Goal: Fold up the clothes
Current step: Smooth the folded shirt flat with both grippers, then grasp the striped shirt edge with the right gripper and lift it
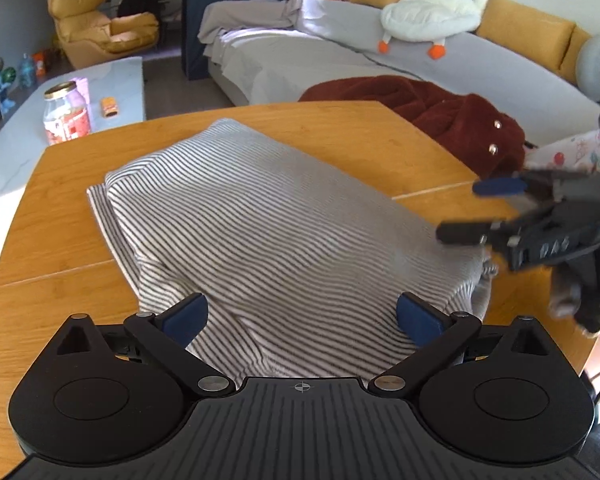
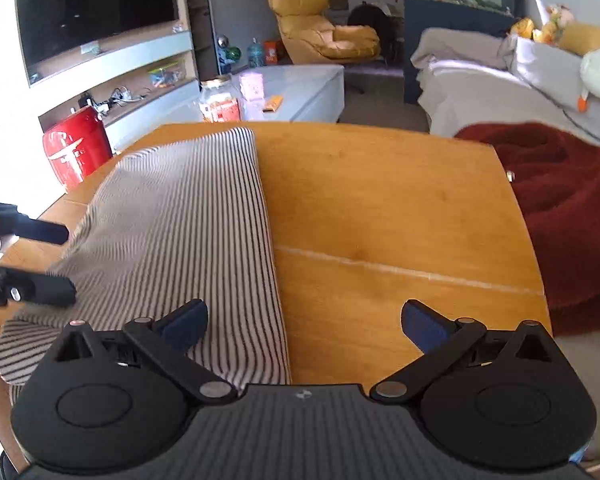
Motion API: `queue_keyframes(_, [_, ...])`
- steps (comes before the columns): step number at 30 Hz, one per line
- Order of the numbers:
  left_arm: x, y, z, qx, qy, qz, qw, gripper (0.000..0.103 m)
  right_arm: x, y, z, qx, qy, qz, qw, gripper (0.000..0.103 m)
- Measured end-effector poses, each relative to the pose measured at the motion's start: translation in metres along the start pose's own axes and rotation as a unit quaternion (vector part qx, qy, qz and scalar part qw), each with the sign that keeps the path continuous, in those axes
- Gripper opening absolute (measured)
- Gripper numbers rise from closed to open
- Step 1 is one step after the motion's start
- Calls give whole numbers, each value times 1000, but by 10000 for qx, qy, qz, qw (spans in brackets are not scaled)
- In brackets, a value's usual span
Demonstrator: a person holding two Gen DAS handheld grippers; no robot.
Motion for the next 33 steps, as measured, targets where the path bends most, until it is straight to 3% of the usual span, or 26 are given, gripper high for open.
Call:
queue_keyframes(3, [-2,9,-3,91,-119,6,9999,103,-14,-14,16,-378,-162,-390,9984,103])
queue_keyframes(6, [-6,13,-6,217,-219,-31,9995,103,-10,-7,35,-819,-280,-172,9961,103])
queue_keyframes(8, [-10,16,-6,278,-269,-27,9992,103,0,10,46,-1119,-245,221,9932,103])
queue_keyframes(12, [-23,20,1,264,-400,-87,9988,103,-14,9,61,-1421,-395,199,9889,102])
queue_keyframes(13, [-27,20,3,237,-453,-113,9986,103,-18,10,66,-1539,-458,189,9868,97])
queue_keyframes(15, [-32,20,8,173,-561,-162,9981,103,-28,16,83,-2093,-781,135,9746,90])
queue_keyframes(17, [-36,20,13,99,-658,-197,9976,103,-38,22,101,-2638,-1101,80,9583,72])
queue_keyframes(21, [-40,21,18,-52,-728,-177,9972,103,-56,38,134,-3681,-1693,2,9142,70])
queue_keyframes(23, [-43,22,20,-95,-722,-191,9972,103,-46,53,140,-4079,-1606,139,8987,72])
queue_keyframes(26, [-53,22,19,-86,-597,-284,9978,103,-39,59,148,-4585,-1172,-120,8809,69])
queue_keyframes(27, [-56,22,19,-88,-532,-316,9980,103,-34,53,149,-4462,-1097,-48,8882,64])
queue_keyframes(30, [-64,22,14,-26,-350,-372,9987,103,-16,27,140,-3269,-1317,326,9353,60])
queue_keyframes(33, [-70,26,7,230,-186,-365,9989,103,-5,7,127,-2417,-1545,518,9566,60])
Point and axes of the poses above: each gripper's, at about its wrist camera, not at the fingertips, and x roughly the way its jaws point, z to its left, y to its underside, the point moved 6 cm from there along x, roughly the way its jaws point, and after that the axes turned 1 degree about -y, right-handed, at the moved point
